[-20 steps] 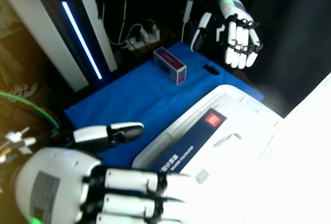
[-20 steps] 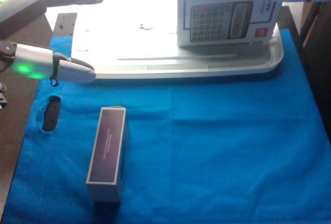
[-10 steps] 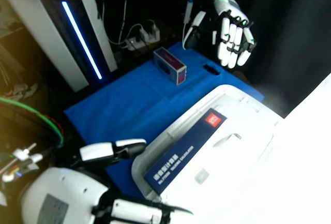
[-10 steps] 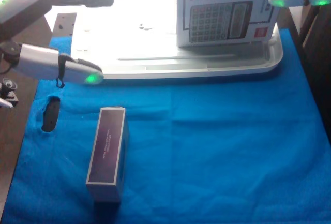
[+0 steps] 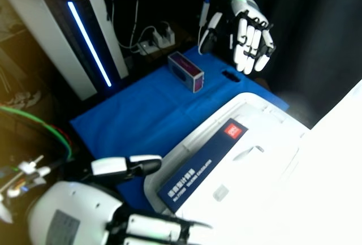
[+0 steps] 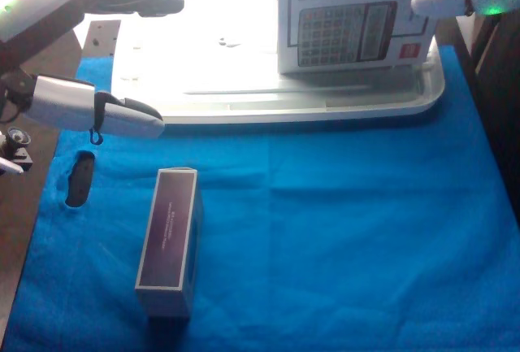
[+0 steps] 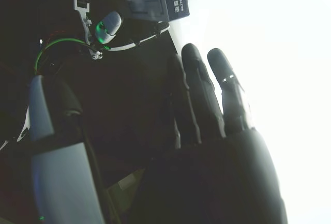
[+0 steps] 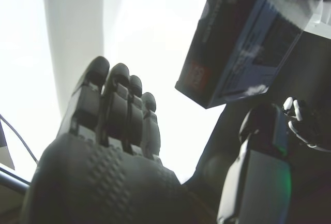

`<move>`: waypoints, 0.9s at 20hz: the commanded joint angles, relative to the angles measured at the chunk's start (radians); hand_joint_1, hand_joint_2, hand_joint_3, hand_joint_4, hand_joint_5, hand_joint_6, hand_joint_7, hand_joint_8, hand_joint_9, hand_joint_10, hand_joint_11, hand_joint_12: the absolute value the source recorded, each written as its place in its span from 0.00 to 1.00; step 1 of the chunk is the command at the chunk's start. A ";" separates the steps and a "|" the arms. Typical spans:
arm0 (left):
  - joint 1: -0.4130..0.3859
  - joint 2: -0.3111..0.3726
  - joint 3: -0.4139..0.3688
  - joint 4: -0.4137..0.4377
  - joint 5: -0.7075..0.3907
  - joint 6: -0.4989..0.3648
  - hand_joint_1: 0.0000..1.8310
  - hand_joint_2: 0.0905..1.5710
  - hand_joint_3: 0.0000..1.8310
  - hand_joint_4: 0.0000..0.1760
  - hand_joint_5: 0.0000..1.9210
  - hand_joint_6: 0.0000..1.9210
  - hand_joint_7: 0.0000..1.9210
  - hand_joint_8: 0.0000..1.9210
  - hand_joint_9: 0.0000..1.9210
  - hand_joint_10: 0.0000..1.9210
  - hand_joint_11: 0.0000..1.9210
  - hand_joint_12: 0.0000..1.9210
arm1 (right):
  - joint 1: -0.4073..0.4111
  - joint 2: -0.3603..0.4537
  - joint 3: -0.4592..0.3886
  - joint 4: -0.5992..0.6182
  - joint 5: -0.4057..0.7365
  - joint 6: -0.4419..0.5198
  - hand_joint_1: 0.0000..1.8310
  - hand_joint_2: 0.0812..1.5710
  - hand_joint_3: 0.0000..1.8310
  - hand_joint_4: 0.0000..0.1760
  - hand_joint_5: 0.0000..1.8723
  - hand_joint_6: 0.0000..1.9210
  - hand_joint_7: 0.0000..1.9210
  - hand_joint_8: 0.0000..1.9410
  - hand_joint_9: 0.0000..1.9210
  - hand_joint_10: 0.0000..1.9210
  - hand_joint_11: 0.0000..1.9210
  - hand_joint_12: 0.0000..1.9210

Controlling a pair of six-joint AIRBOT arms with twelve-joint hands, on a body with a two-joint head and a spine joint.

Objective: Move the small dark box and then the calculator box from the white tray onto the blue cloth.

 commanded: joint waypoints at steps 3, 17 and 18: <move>-0.005 0.004 -0.006 -0.040 -0.128 -0.005 0.55 0.48 0.00 0.00 0.21 0.01 0.30 0.00 0.30 0.01 0.01 0.53 | 0.014 -0.012 0.008 0.031 0.116 0.008 0.49 0.46 0.00 0.24 0.16 0.01 0.23 0.01 0.21 0.01 0.08 0.23; 0.010 0.002 -0.009 -0.056 -0.142 -0.007 0.53 0.51 0.01 0.00 0.19 0.00 0.29 0.00 0.28 0.00 0.01 0.52 | -0.001 -0.038 0.018 0.041 0.116 0.020 0.70 0.61 0.00 0.00 0.67 0.24 0.74 0.15 0.72 0.16 0.59 0.53; 0.012 0.002 -0.009 -0.060 -0.142 -0.007 0.53 0.51 0.01 0.00 0.19 0.00 0.29 0.00 0.28 0.00 0.00 0.52 | -0.001 -0.038 0.021 0.022 0.128 0.055 0.70 0.61 0.00 0.00 0.67 0.20 0.69 0.26 0.73 0.14 0.59 0.54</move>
